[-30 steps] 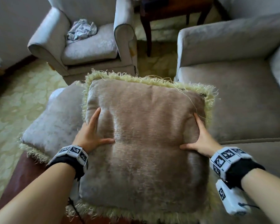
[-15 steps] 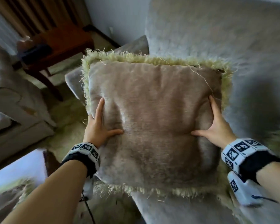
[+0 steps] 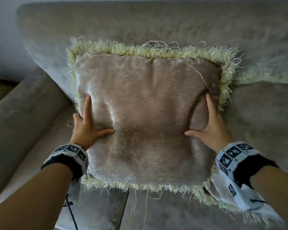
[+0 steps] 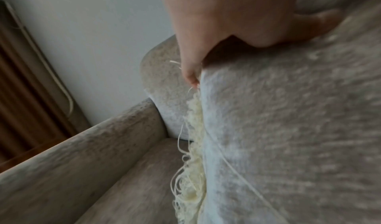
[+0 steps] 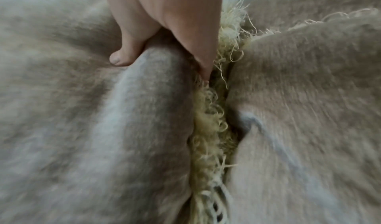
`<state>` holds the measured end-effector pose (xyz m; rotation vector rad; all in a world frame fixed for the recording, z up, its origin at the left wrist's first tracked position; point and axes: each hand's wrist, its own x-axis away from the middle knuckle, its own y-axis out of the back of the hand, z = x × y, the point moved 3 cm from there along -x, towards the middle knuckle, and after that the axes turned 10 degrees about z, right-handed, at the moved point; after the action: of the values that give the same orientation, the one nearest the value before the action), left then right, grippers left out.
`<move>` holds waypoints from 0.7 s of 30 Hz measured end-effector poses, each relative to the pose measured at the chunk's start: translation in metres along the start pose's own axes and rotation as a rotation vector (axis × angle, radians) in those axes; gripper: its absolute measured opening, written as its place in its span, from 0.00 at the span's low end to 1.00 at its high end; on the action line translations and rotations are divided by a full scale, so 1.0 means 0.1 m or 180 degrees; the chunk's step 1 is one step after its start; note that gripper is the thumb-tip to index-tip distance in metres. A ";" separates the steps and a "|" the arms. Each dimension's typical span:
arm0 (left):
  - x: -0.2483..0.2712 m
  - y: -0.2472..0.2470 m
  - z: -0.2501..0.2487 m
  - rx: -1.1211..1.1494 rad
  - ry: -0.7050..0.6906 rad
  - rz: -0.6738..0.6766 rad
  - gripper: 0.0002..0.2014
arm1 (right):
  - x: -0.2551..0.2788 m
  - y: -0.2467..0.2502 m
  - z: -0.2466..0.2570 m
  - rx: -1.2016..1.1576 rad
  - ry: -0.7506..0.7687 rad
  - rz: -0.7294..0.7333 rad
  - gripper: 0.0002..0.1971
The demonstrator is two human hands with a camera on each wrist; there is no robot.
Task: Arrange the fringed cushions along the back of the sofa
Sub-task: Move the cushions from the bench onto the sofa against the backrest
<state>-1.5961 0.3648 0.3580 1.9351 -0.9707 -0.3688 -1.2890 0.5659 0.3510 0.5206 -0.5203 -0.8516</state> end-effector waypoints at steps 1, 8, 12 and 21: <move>-0.08 -0.10 0.02 -0.0071 0.0088 0.0155 0.66 | -0.02 -0.02 -0.08 0.0185 -0.0245 0.0129 0.65; -0.26 -0.55 0.04 -0.0823 0.0047 0.0798 0.64 | 0.11 -0.20 -0.09 0.1558 -0.0289 0.0219 0.60; -0.35 -0.64 -0.04 -0.1102 0.0021 0.0823 0.62 | -0.01 -0.43 -0.03 0.2062 -0.0180 0.0388 0.59; -0.30 -1.11 0.05 -0.1040 0.0018 0.1007 0.58 | -0.36 -0.75 -0.12 0.2487 -0.0844 0.0536 0.58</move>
<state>-1.5655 0.4152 0.2589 1.4617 -1.1173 -0.3154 -1.3436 0.5561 0.2880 1.0639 -1.1386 -0.5335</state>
